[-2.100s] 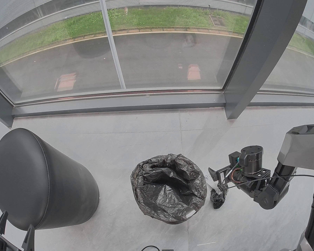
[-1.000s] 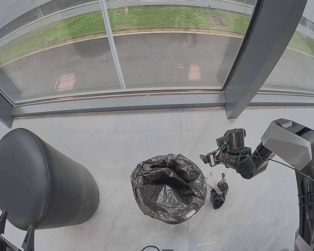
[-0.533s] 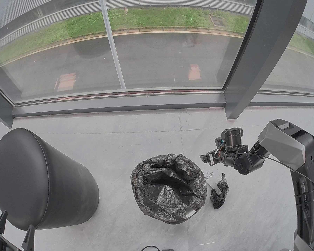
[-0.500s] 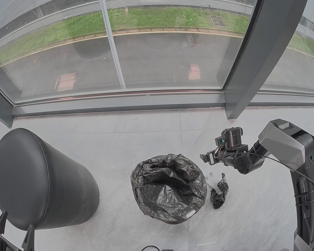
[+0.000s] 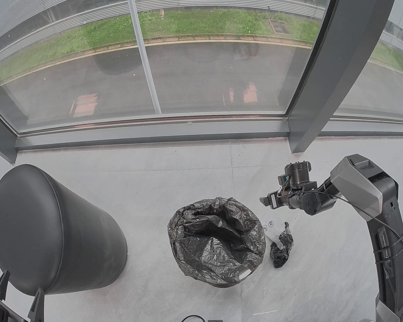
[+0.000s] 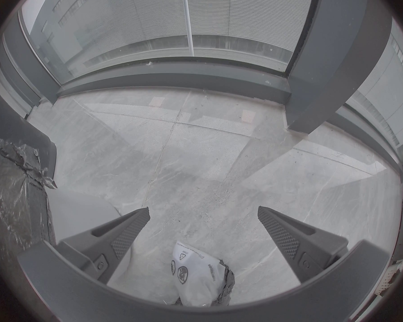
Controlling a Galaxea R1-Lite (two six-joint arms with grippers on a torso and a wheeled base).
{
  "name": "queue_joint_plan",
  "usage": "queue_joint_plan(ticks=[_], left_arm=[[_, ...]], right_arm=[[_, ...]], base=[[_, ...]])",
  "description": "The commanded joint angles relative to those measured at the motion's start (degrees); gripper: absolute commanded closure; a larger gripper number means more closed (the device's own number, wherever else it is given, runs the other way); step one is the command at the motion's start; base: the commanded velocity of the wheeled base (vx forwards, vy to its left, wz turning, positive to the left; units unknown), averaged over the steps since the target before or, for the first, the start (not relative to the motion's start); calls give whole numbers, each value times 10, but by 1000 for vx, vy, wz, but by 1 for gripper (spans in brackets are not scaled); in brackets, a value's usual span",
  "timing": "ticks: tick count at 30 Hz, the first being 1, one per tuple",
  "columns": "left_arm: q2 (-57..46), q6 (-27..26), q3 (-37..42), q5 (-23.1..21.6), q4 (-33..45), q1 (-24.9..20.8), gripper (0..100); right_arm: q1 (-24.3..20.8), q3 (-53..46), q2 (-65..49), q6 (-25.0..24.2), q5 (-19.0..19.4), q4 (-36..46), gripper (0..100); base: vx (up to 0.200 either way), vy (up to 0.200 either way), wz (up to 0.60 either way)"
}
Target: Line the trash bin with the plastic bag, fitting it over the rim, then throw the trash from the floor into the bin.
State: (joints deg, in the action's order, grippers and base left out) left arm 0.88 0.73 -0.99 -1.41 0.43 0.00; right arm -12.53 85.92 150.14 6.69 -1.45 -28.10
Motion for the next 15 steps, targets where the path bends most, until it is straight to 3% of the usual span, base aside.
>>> queue_joint_plan(ticks=[1,7,15], left_arm=[[-8,0,9,0,0,0,0],[-9,1,9,0,0,0,0],[-8,1,9,0,0,0,0]], right_arm=[[2,32,9,-2,4,22,0],[2,67,10,-8,4,83,0],[0,144,26,-20,-1,227,0]], base=[[0,0,0],[0,0,0],[0,0,0]])
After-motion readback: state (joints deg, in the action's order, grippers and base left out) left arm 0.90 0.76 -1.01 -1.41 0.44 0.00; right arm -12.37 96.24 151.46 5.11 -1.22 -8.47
